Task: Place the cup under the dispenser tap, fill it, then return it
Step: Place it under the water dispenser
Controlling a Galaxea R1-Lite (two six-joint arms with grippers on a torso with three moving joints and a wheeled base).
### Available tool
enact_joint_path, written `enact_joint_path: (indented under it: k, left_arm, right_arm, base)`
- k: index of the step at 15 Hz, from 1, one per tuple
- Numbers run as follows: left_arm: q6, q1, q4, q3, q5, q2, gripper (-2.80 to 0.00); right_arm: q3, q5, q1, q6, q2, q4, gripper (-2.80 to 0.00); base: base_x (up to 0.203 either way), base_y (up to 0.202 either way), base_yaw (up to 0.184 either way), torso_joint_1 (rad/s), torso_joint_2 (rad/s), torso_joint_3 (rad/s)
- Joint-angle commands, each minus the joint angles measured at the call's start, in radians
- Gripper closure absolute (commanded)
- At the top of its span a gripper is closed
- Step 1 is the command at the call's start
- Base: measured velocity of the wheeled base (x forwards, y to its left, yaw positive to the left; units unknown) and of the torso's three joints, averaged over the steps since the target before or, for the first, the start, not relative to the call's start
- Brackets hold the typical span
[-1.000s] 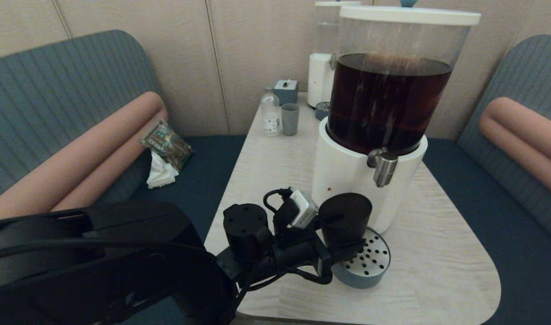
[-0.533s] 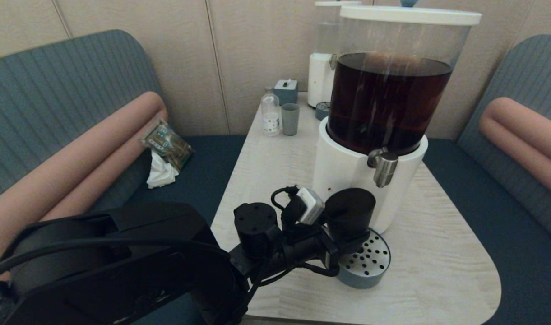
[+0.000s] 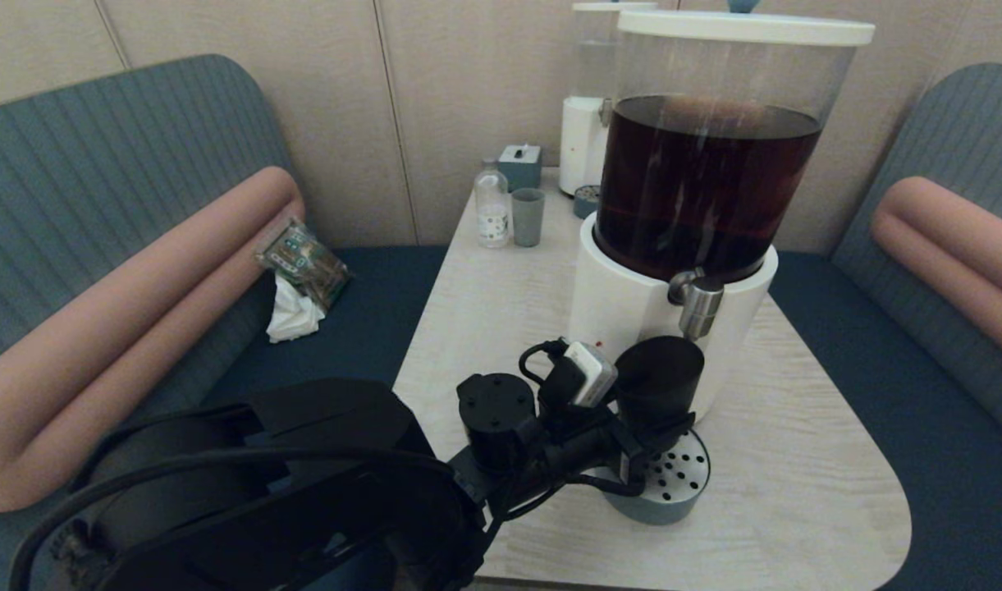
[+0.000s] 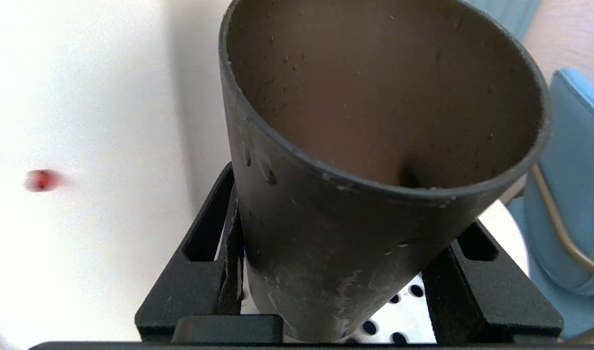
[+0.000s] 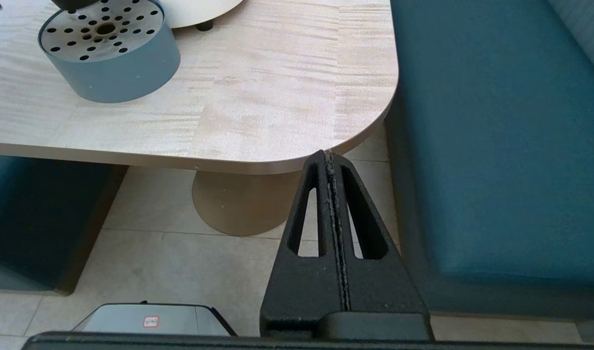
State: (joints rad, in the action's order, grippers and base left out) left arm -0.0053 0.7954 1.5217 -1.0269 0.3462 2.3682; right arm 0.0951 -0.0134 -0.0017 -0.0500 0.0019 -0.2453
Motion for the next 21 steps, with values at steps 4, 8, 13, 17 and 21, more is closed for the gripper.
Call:
enact_joint_path:
  k: [4,8,13,17,21]
  left_arm:
    - [-0.001,0.011,0.008,-0.002,0.002,0.022,0.0]
    - [-0.001,0.016,0.008,0.025,0.002,0.023,0.0]
    - [-0.001,0.016,0.008,0.025,0.002,0.023,0.0]
    - [-0.001,0.016,0.008,0.027,0.001,0.023,0.0]
    - [-0.001,0.016,0.008,0.027,0.001,0.021,0.0]
  right_arm:
    - [0.0,0.0,0.0,-0.001,0.0,-0.002,0.0]
    - [0.0,0.0,0.0,-0.001,0.0,-0.002,0.0]
    - [0.0,0.0,0.0,-0.001,0.0,-0.002,0.0]
    - [0.0,0.0,0.0,-0.001,0.0,-0.002,0.0]
    - [0.0,0.0,0.0,-0.001,0.0,-0.002,0.0]
  base:
    - [0.0,0.0,0.0,0.0,0.0,0.0]
    - [0.0,0.0,0.0,0.0,0.0,0.0]
    - [0.0,0.0,0.0,0.0,0.0,0.0]
    - [0.0,0.0,0.0,0.0,0.0,0.0]
    - [0.0,0.0,0.0,0.0,0.0,0.0]
